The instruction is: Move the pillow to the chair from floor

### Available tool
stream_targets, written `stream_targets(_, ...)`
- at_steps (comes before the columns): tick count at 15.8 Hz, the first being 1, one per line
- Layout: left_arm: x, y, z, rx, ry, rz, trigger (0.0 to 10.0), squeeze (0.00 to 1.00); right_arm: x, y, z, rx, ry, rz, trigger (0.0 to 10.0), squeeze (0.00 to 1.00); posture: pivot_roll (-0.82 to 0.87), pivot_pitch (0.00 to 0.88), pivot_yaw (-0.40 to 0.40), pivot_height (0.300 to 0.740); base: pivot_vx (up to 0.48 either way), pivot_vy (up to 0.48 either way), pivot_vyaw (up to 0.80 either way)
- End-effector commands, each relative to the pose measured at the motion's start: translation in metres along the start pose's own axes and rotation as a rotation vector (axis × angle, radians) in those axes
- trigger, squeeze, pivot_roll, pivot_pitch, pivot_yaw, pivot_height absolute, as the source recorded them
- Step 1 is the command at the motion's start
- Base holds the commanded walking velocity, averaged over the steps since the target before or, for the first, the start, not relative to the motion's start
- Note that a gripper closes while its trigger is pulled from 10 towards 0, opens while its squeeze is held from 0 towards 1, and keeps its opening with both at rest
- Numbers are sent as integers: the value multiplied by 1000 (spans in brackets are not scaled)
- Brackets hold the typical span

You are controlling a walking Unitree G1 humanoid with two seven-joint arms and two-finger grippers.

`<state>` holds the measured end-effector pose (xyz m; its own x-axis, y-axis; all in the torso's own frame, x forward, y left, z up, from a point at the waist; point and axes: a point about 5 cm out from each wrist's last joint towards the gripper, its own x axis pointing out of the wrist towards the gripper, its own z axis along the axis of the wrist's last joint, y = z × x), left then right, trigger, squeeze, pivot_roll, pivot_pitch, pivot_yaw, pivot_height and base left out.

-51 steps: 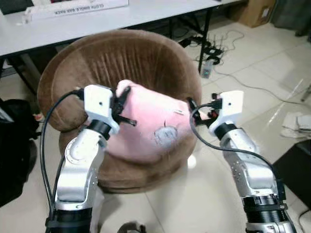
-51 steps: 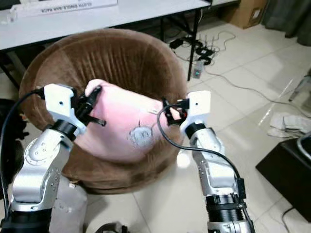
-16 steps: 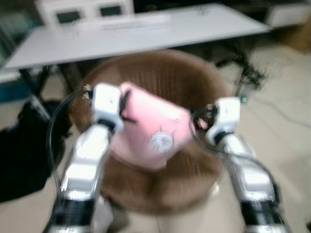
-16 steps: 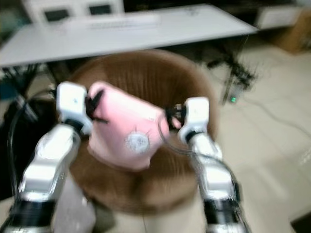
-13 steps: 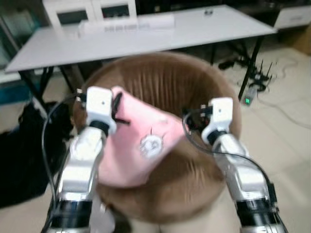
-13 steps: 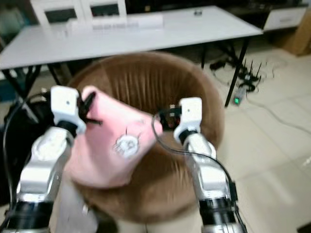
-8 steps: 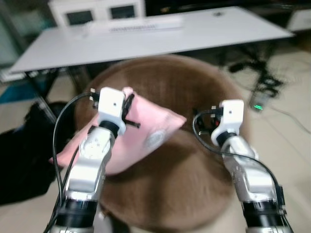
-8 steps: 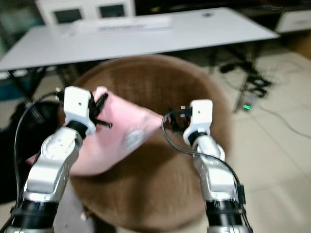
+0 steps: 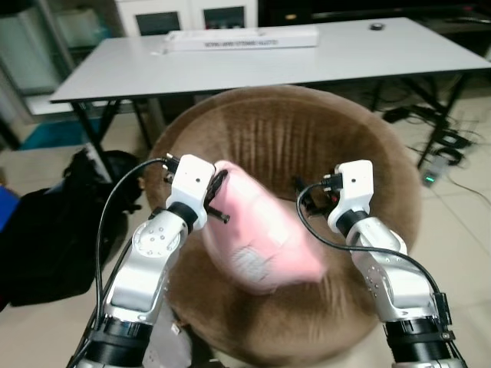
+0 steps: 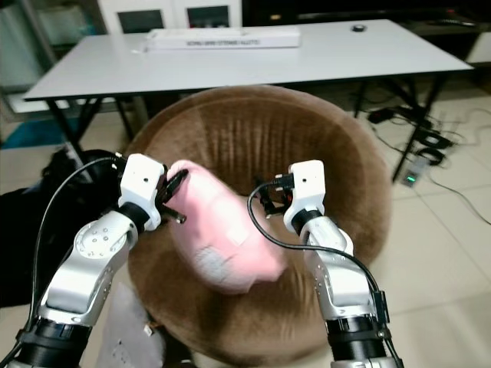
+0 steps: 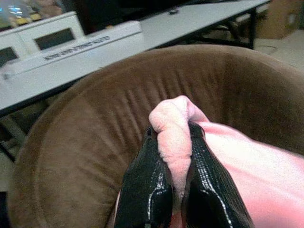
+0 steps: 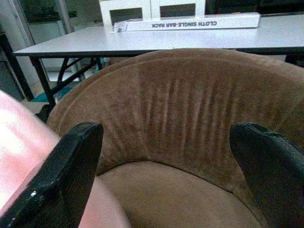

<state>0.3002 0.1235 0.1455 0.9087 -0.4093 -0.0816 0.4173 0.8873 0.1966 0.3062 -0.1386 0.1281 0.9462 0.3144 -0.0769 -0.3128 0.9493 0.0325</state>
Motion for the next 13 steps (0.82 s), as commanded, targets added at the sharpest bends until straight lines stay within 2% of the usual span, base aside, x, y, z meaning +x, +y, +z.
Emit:
stream_targets(1, 3, 3, 6, 28, -15, -19, 10000, 0, -1, 1, 5, -2, -14, 18, 10000, 0, 28, 0, 61, 740, 0, 0, 0)
stream_targets(5, 7, 6, 10, 95, 7, -119, 10000, 0, -4, 10, 10, -35, -26, 152, 10000, 0, 30, 0, 48, 740, 0, 0, 0)
stream_targets(7, 15, 10, 11, 165, 41, -182, 10000, 0, -13, 8, 9, -76, -1, 262, 10000, 0, 29, 0, 38, 740, 0, 0, 0)
stream_targets(9, 23, 14, 10, 197, 51, -190, 10000, 0, -22, 4, 9, -111, 24, 330, 10000, 0, 19, 0, 36, 740, 0, 0, 0)
stream_targets(11, 28, 18, 9, 195, 59, -194, 10000, 0, -28, 1, 9, -127, 43, 364, 10000, 0, 8, 0, 33, 740, 0, 0, 0)
stream_targets(13, 39, 24, -7, 141, 120, -234, 10000, 0, -38, 0, 5, -139, 84, 401, 10000, 0, -11, 0, 31, 740, 0, 0, 0)
